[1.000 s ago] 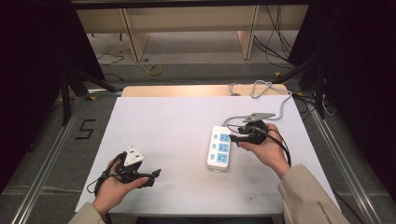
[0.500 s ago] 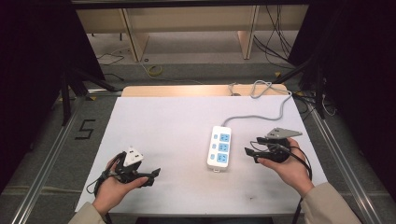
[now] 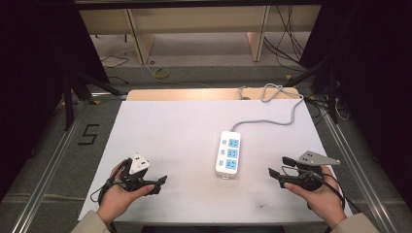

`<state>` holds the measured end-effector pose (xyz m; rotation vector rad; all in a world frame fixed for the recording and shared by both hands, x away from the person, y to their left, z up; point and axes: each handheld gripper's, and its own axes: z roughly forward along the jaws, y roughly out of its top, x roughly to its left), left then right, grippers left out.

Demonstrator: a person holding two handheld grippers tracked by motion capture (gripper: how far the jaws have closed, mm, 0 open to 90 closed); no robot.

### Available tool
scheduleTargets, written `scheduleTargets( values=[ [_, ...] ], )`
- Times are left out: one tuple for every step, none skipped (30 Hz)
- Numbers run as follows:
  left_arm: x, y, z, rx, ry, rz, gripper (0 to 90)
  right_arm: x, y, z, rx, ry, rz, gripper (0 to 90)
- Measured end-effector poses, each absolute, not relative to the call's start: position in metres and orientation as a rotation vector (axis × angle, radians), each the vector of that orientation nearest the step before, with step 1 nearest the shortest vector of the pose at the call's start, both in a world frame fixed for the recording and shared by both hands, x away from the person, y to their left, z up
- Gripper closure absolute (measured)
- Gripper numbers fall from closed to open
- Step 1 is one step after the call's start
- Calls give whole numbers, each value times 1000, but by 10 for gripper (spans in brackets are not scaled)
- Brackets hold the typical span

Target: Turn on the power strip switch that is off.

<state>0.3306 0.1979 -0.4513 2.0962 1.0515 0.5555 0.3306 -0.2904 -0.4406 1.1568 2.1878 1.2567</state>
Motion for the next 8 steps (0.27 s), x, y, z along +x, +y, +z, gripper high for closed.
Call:
scheduleTargets(
  values=[
    [331,198,-451,2097,1051,555,159,329,-291,-441,1154,2190,1257,302],
    [331,198,-451,2097,1051,556,159,328,-292,-441,1154,2187,1257,303],
    [330,198,-451,2097,1051,558,159,326,-293,-441,1158,2183,1258,303],
    [330,198,-451,2095,1051,558,159,325,-293,-441,1159,2176,1261,303],
    [331,198,-451,2095,1051,556,159,324,-294,-440,1162,2170,1264,303],
    [331,198,-451,2099,1051,553,159,324,-295,-440,1161,2167,1267,303],
    [331,198,-452,2101,1051,551,159,324,-296,-441,1163,2164,1269,304],
    [332,198,-452,2100,1051,548,158,324,-296,-441,1165,2162,1269,306]
  ],
)
